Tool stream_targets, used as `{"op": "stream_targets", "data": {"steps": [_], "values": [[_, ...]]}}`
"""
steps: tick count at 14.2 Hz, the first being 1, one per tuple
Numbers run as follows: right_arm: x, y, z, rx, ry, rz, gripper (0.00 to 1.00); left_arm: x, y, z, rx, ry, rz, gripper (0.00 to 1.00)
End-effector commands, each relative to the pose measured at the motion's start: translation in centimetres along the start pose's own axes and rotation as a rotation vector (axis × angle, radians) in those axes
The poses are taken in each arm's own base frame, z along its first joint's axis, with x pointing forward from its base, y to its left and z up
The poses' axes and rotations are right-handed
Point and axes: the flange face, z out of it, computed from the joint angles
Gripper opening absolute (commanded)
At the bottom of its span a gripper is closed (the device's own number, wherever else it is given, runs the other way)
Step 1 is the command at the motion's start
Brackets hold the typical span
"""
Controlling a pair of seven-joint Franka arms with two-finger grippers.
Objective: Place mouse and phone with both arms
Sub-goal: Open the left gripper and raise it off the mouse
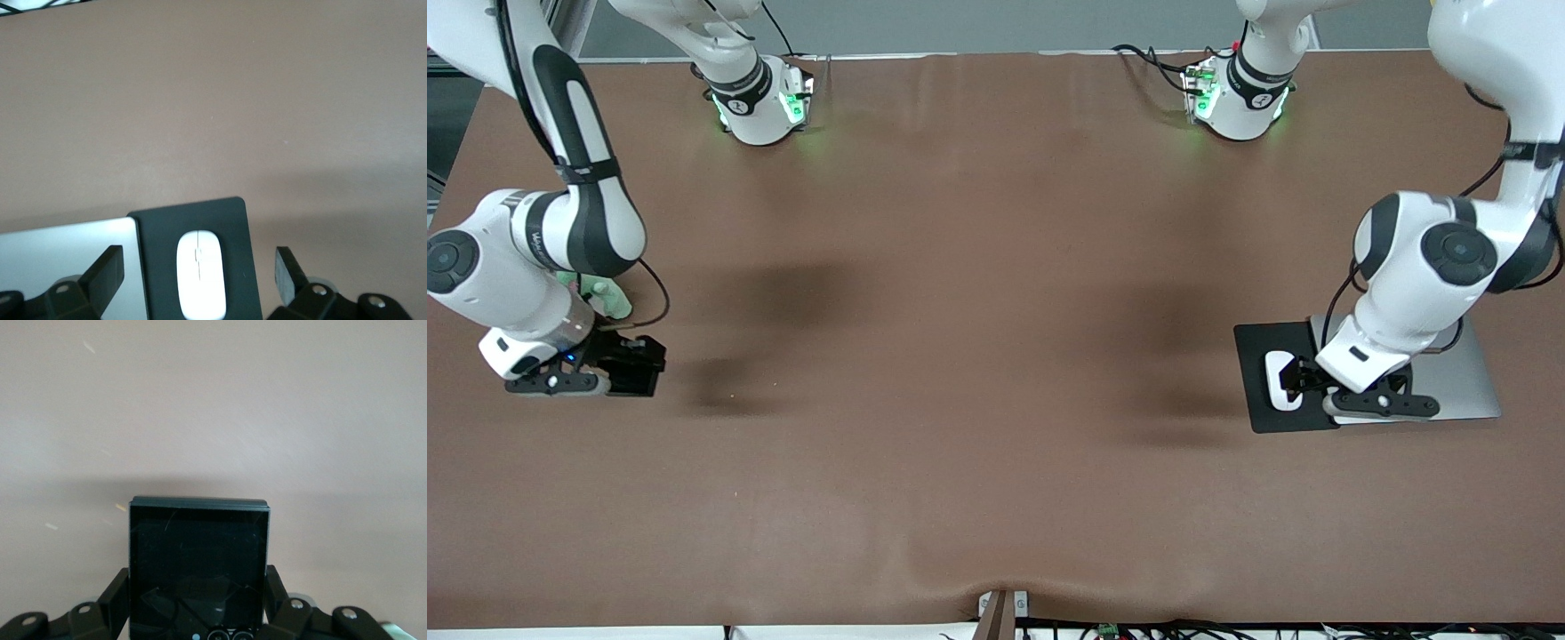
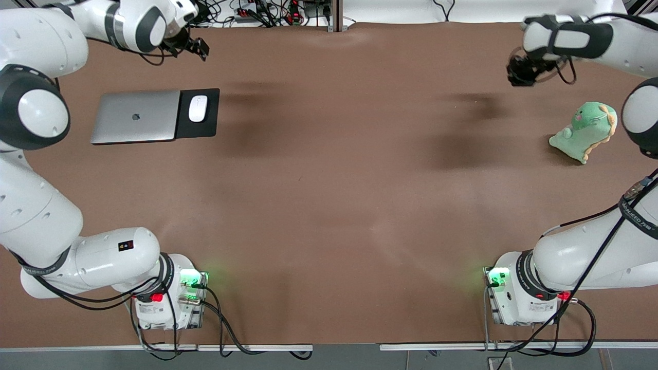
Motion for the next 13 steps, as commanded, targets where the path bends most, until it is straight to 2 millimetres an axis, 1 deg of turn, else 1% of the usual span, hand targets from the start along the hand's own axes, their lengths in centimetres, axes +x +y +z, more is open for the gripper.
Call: {"op": "stream_targets", "data": {"steps": [1, 2, 3, 4, 5, 6, 7, 8, 9, 10, 11, 12, 13], "values": [[-3.4, 3.3, 0.4, 0.008, 0.001, -0.005, 0.0, -1.1, 0.5, -4.8, -0.015, -0.032, -0.028, 1.0], [-4.4, 4.4, 1.4, 0.007, -0.001, -0.018, 0.0, -1.5, 1.0, -6.8, -0.021, -0.047, -0.016, 1.0], [-5.4, 4.4, 2.6, 0.007, -0.004, -0.022, 0.0, -2.0, 2.3, -9.1, -0.063, -0.068, -0.019, 1.0], [-5.8, 4.1, 3.0, 0.011, -0.004, -0.02, 0.0, -2.5, 2.8, -11.5, -0.1, -0.068, -0.025, 1.0], [-5.8, 3.9, 3.2, 0.017, -0.007, -0.013, 0.0, -2.8, 3.2, -13.4, -0.121, -0.069, -0.042, 1.0], [-6.4, 3.6, 3.9, 0.027, -0.022, -0.008, 0.0, -2.7, 4.2, -15.1, -0.129, -0.073, -0.038, 1.0], [-6.8, 3.1, 4.3, 0.037, -0.031, -0.003, 0.0, -2.6, 4.2, -16.2, -0.125, -0.095, -0.055, 1.0], [-7.3, 1.9, 4.9, 0.051, -0.045, -0.007, 0.0, -2.5, 3.9, -17.5, -0.121, -0.119, -0.074, 1.0], [-7.4, 1.0, 5.3, 0.059, -0.053, -0.014, 0.0, -2.1, 3.4, -19.2, -0.119, -0.129, -0.085, 1.0], [-7.9, 0.5, 5.8, 0.064, -0.067, -0.019, 0.0, -1.6, 2.8, -20.1, -0.121, -0.128, -0.094, 1.0], [-8.3, 0.0, 6.3, 0.063, -0.069, -0.026, 0.0, -1.1, 2.7, -20.8, -0.126, -0.114, -0.105, 1.0], [-8.9, -0.2, 7.1, 0.055, -0.051, -0.032, 0.0, -0.7, 1.9, -21.1, -0.123, -0.106, -0.135, 1.0], [-9.3, -0.1, 7.6, 0.04, -0.014, -0.036, 0.0, -0.5, 2.4, -21.0, -0.122, -0.105, -0.142, 1.0]]}}
